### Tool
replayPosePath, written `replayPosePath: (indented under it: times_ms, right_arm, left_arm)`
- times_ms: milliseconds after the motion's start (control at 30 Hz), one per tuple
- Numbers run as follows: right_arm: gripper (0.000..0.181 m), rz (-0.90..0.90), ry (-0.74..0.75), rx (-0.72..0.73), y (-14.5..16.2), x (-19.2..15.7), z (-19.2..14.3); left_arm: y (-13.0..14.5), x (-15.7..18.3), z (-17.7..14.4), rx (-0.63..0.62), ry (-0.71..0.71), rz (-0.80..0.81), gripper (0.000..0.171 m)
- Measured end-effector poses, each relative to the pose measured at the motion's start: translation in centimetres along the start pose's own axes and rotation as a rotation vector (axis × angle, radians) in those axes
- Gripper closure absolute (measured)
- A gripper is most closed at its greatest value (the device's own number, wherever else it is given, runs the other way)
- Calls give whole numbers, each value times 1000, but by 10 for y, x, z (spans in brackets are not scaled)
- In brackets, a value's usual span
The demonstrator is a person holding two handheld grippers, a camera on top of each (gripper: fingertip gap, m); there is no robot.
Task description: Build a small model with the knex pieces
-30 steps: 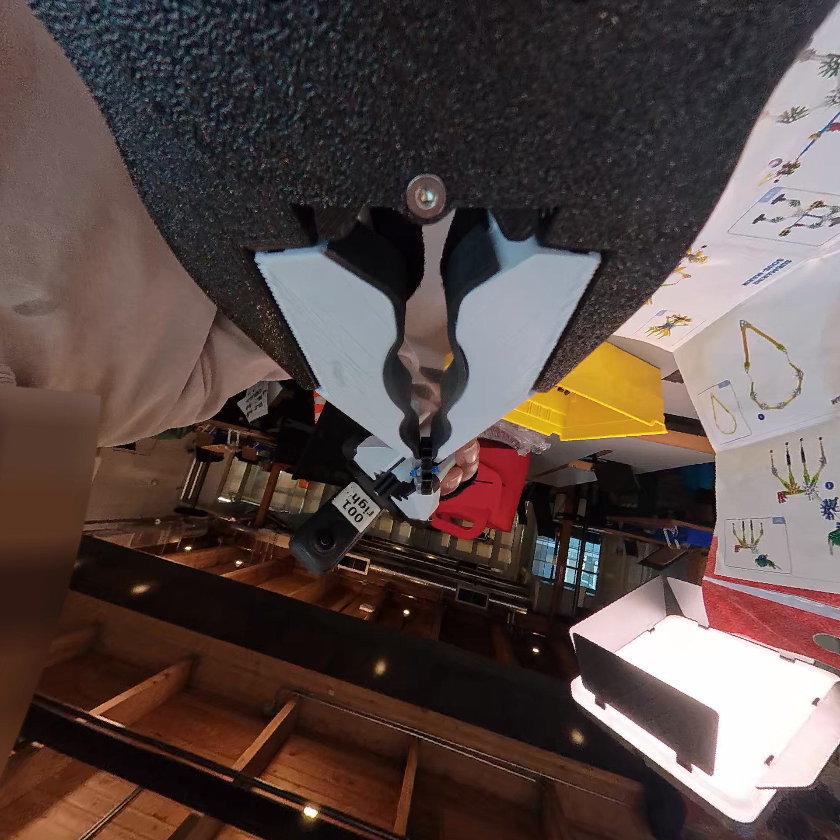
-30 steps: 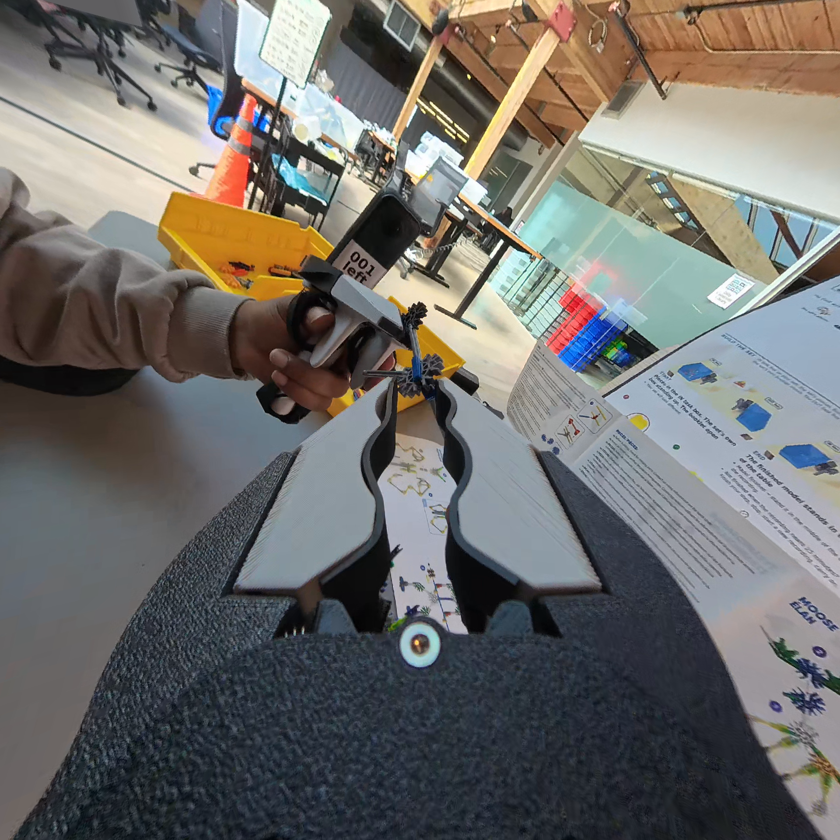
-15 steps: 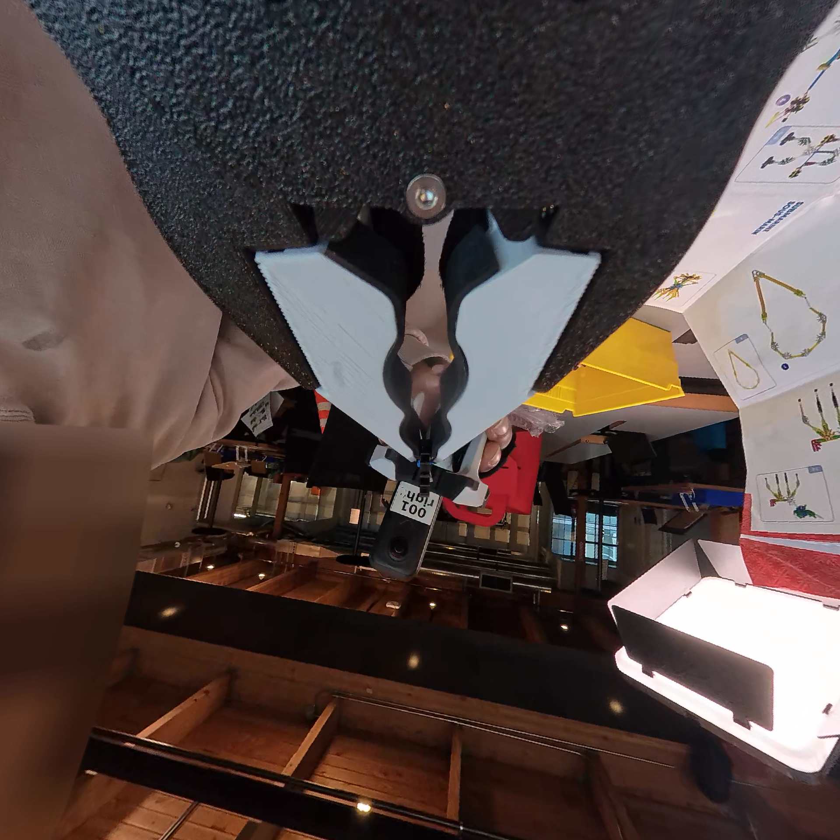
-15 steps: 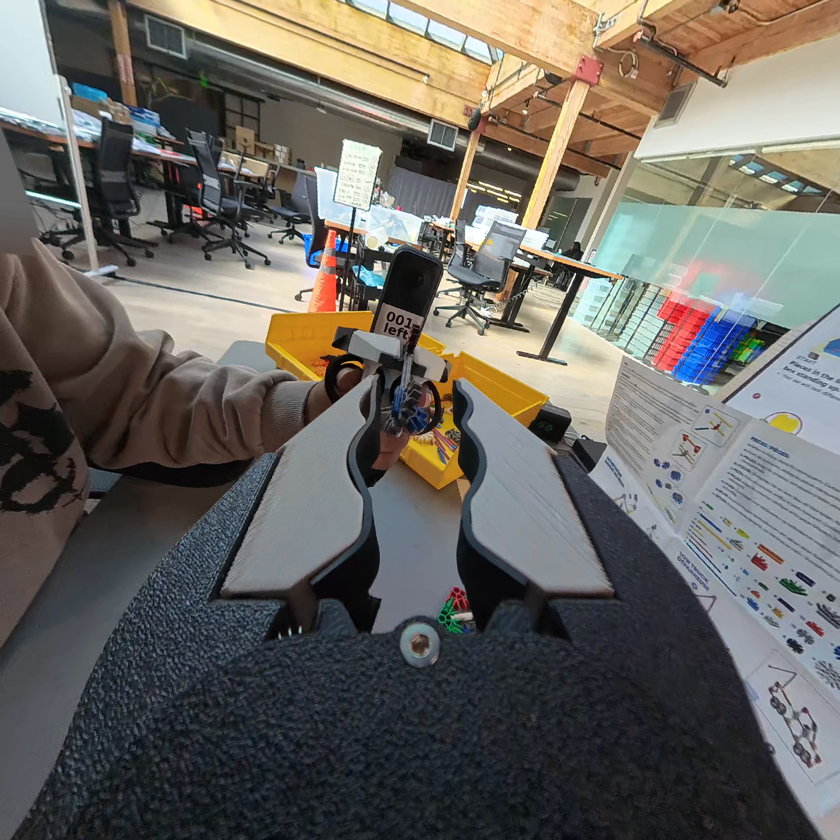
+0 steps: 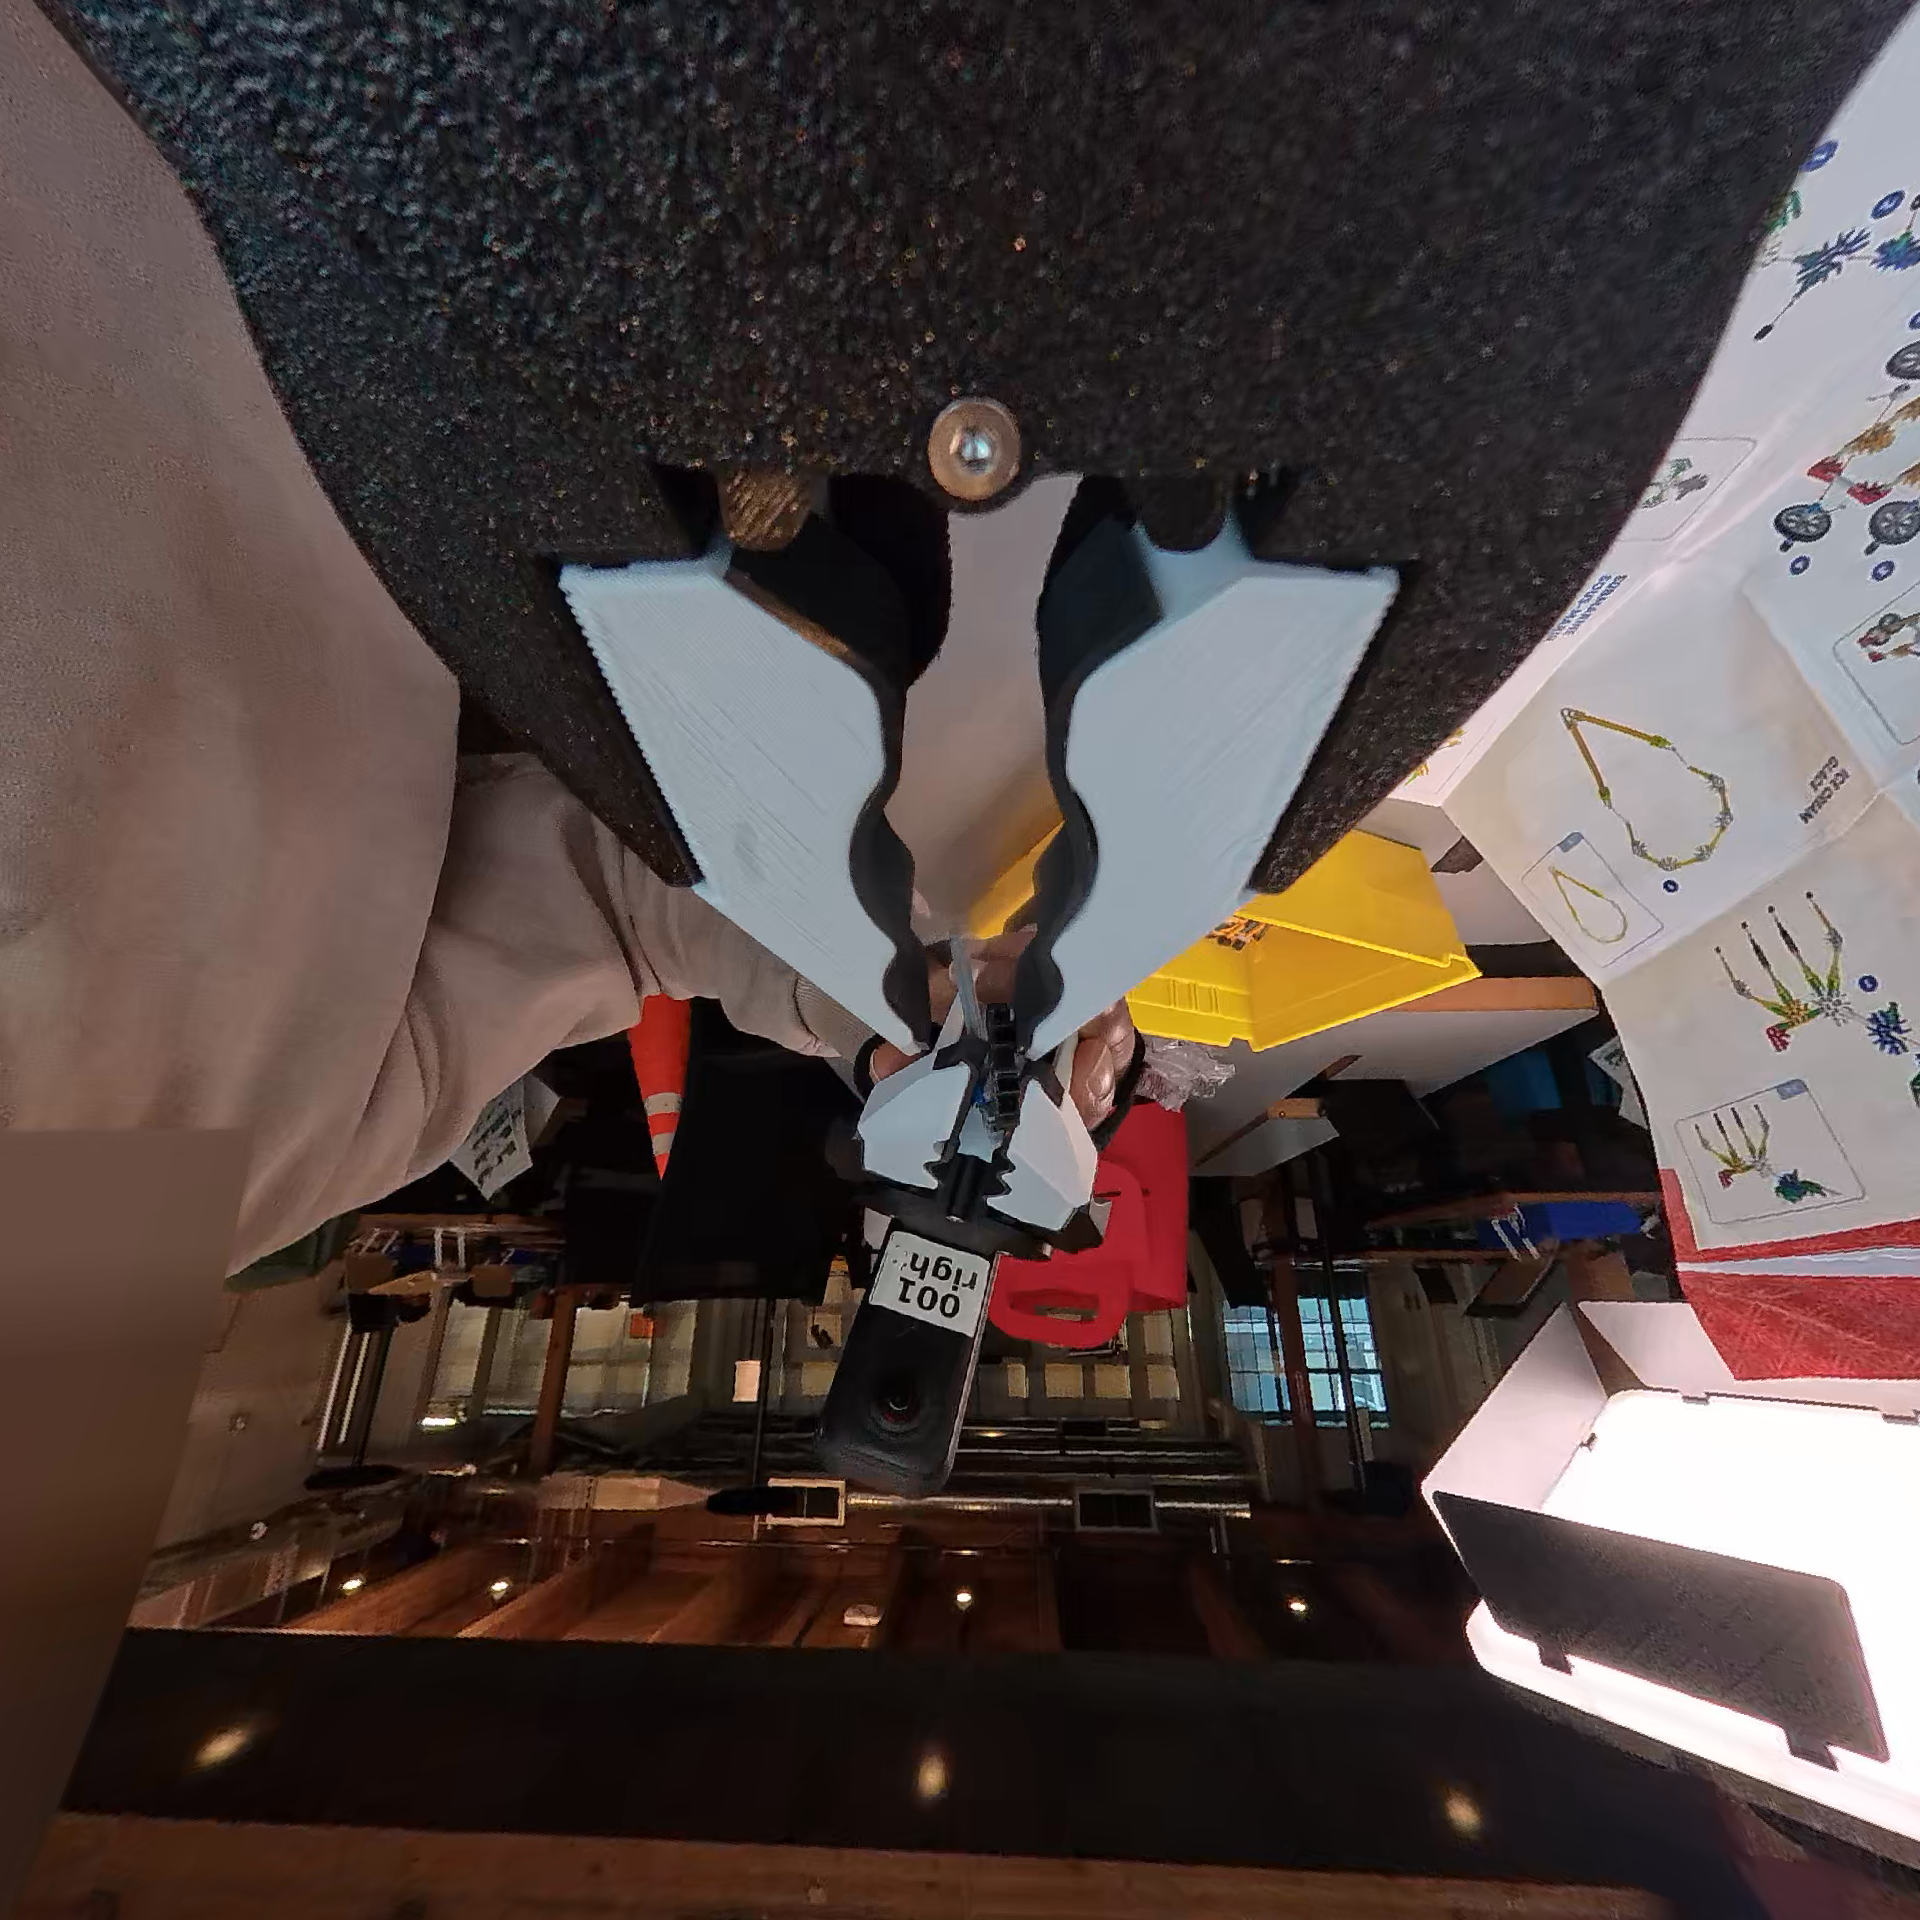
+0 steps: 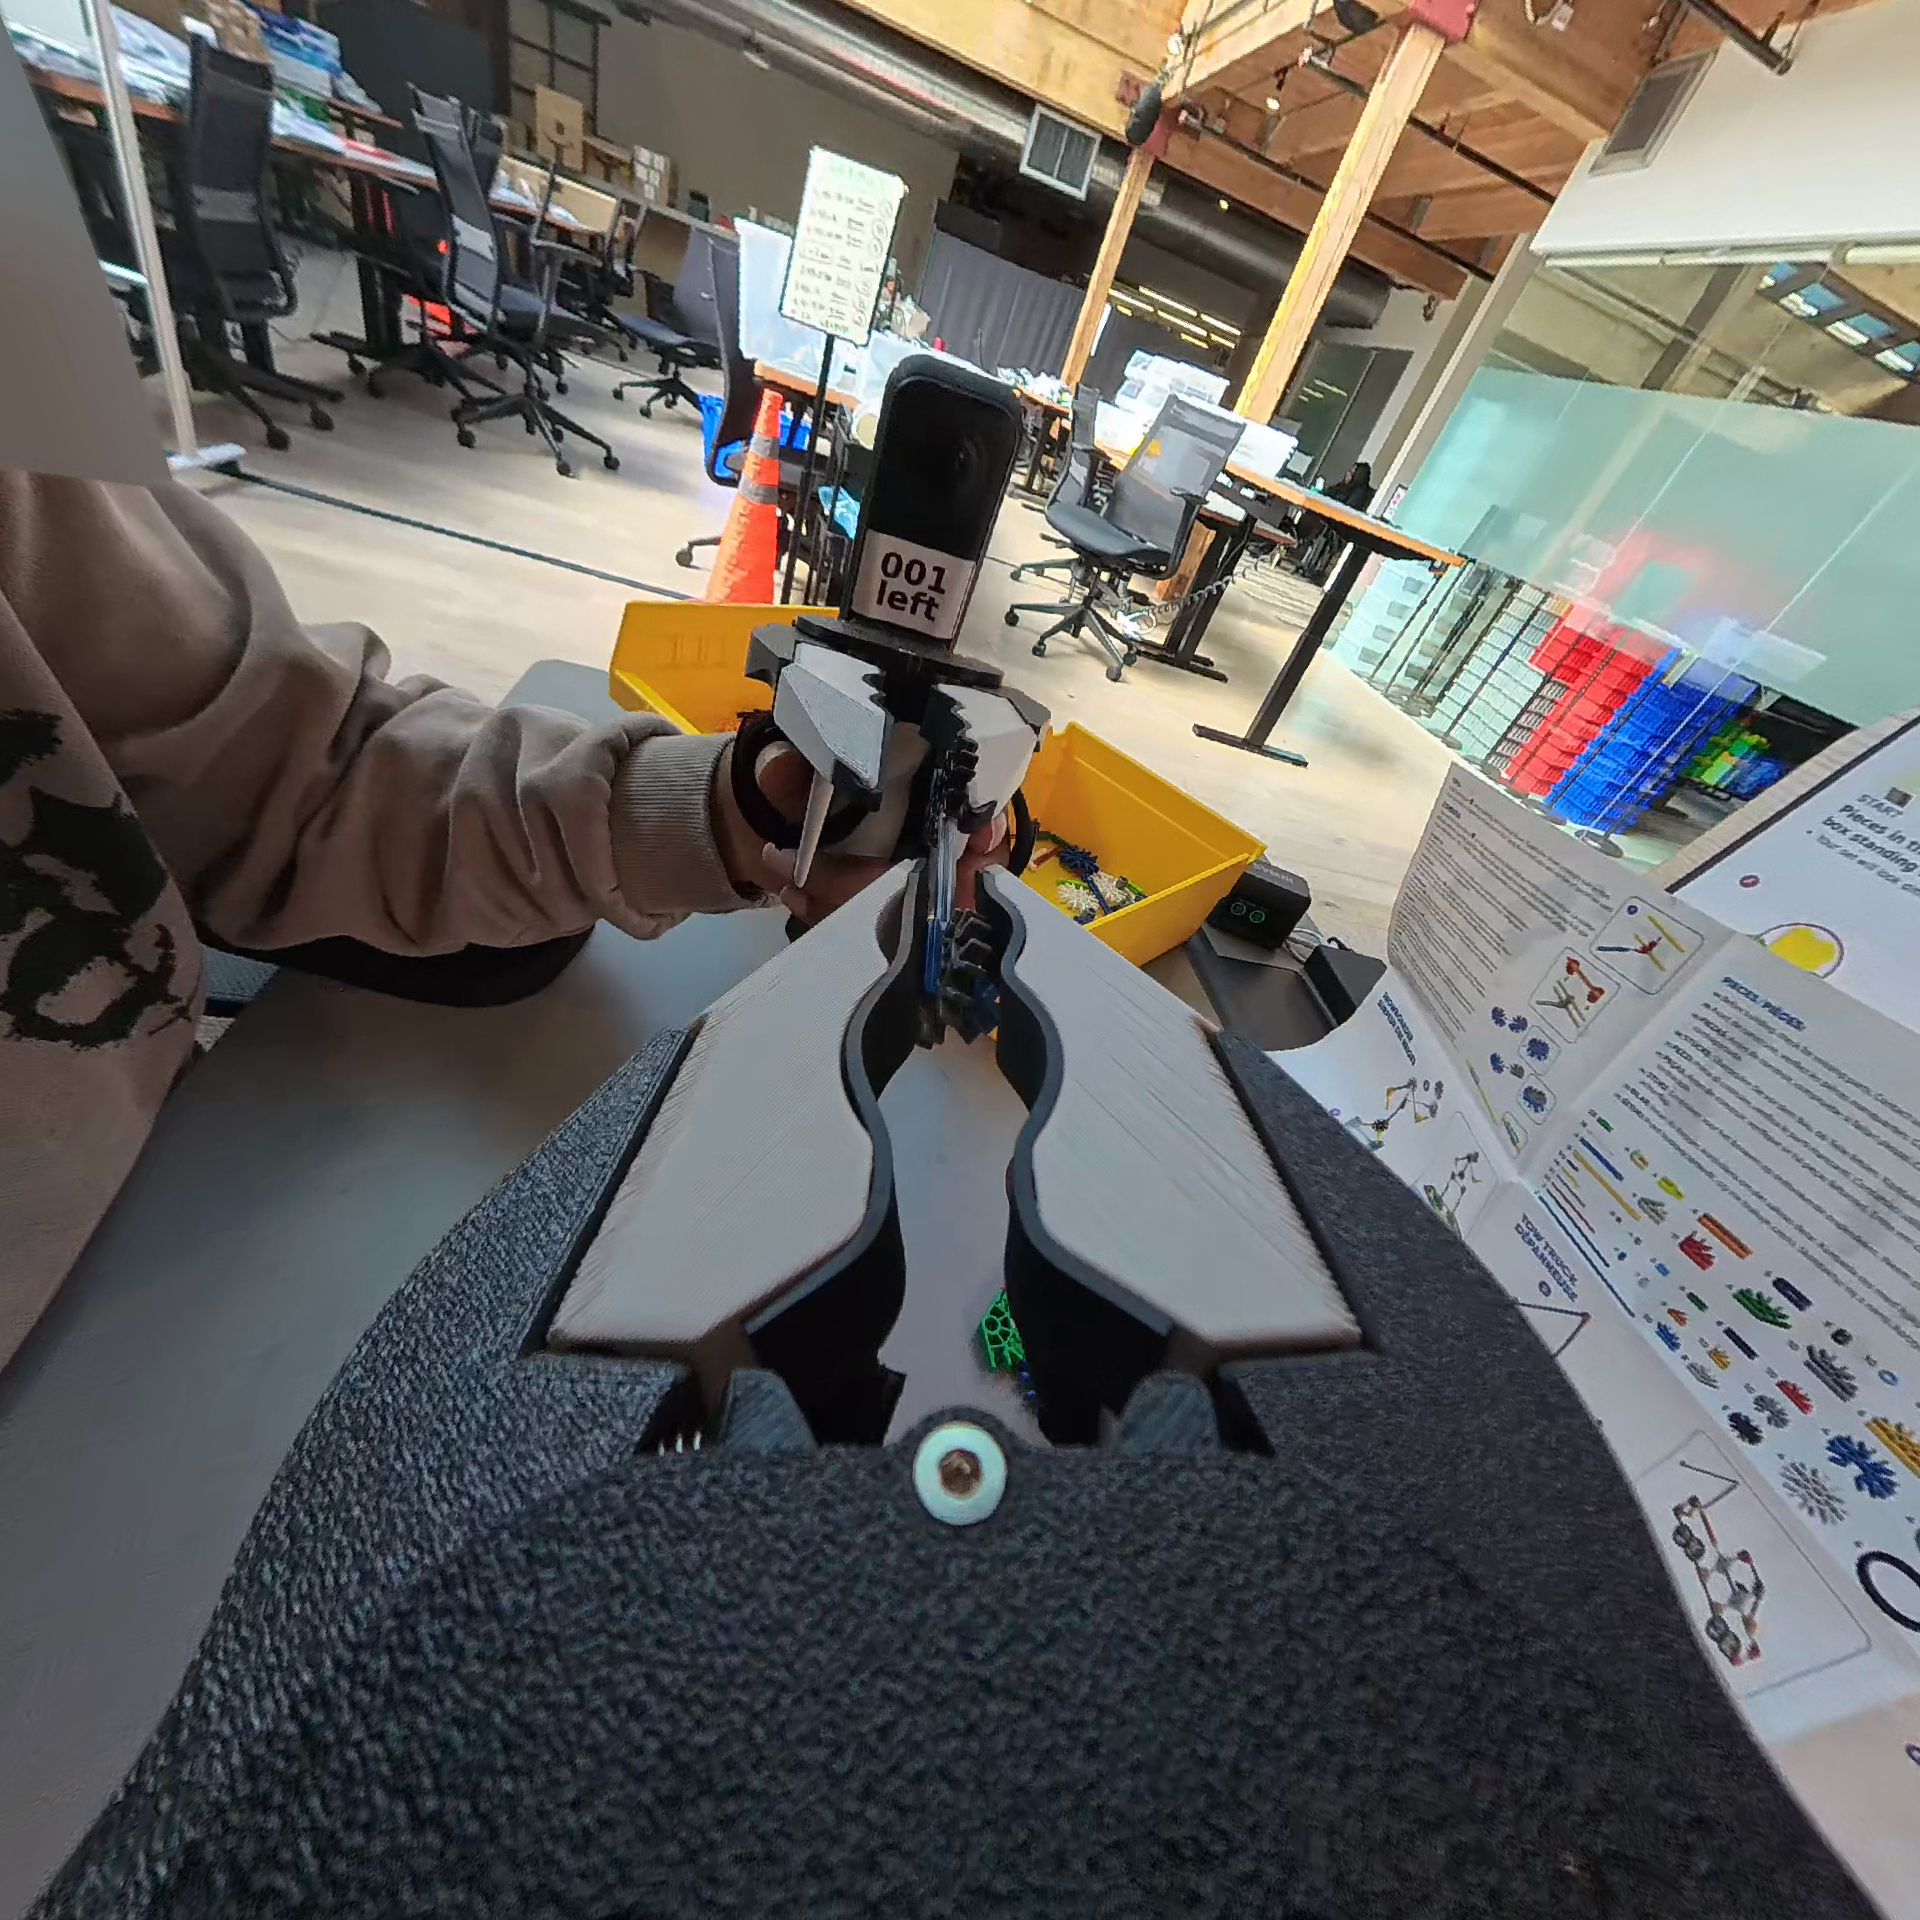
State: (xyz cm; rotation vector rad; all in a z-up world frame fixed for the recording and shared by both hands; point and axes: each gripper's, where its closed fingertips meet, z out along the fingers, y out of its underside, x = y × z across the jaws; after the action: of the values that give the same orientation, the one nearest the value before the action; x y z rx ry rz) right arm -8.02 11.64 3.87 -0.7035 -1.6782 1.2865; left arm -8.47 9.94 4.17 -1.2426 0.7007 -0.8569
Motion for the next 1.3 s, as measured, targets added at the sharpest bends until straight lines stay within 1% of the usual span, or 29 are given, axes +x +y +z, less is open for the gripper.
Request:
replayPosePath:
  times_ms: [67,100,133,200,267,333,400,433,500,533,567,600,633,667,700,767,800,833,900,967,1000,1100,1167,1233,1300]
  right_arm:
    - [174,-6,4,-12,2,0,1]
    - [174,-3,4,-11,2,0,1]
    - [174,3,10,-9,2,1,2]
    - [174,8,61,-34,7,9,4]
    - [175,0,155,-79,15,24,6]
    - [175,3,249,-100,21,36,9]
    - [175,10,350,-139,31,47,14]
    - [174,13,401,-167,37,52,18]
    - [174,27,461,-204,47,53,26]
    - [175,32,495,-226,52,56,27]
    - [176,33,511,-259,57,57,27]
    - [174,36,517,-287,62,59,26]
    - [174,45,506,-299,65,61,23]
    - [175,61,443,-308,69,58,23]
    - [174,97,348,-331,76,50,24]
    - [174,205,124,-447,103,23,22]
    - [173,216,24,-496,116,8,21]
    - [173,189,-51,-530,127,-4,21]
    - [173,133,-213,-604,151,-33,24]
    - [173,125,-369,-671,173,-65,28]
    - [173,134,-419,-701,182,-77,30]
    - [169,166,-484,-727,196,-92,35]
    - [153,178,-456,-683,188,-84,36]
    - [143,175,-373,-569,162,-62,36]
    - [142,147,-251,-399,122,-33,31]
  left_arm:
    - [-2,-2,0,6,-12,-8,159]
    - [-2,-4,-1,7,-18,-23,162]
    - [-1,-6,-1,7,-29,-37,169]
    - [0,-15,-3,-2,-74,-46,170]
    - [3,-29,-4,-30,-181,-3,169]
    - [6,-43,-7,-69,-317,75,169]
    - [11,-59,-13,-150,-481,199,169]
    - [16,-67,-16,-218,-574,284,169]
    - [24,-81,-23,-378,-761,533,170]
    - [25,-85,-26,-447,-835,663,170]
    - [25,-87,-27,-482,-872,742,170]
    - [26,-86,-25,-476,-864,732,170]
    - [28,-86,-24,-446,-823,641,170]
    - [28,-86,-24,-406,-770,520,170]
    - [26,-84,-26,-353,-702,405,170]
    - [16,-75,-28,-218,-542,211,170]
    - [10,-68,-29,-157,-457,119,170]
    - [3,-62,-30,-100,-388,46,170]
    - [-6,-54,-30,-21,-304,-20,170]
    - [-3,-50,-27,-26,-267,-29,170]
    - [1,-49,-24,-42,-264,-20,170]
    - [10,-44,-17,-92,-245,2,169]
    - [13,-42,-15,-118,-237,18,170]
    - [15,-40,-14,-142,-228,32,169]
    - [18,-37,-14,-168,-217,46,170]
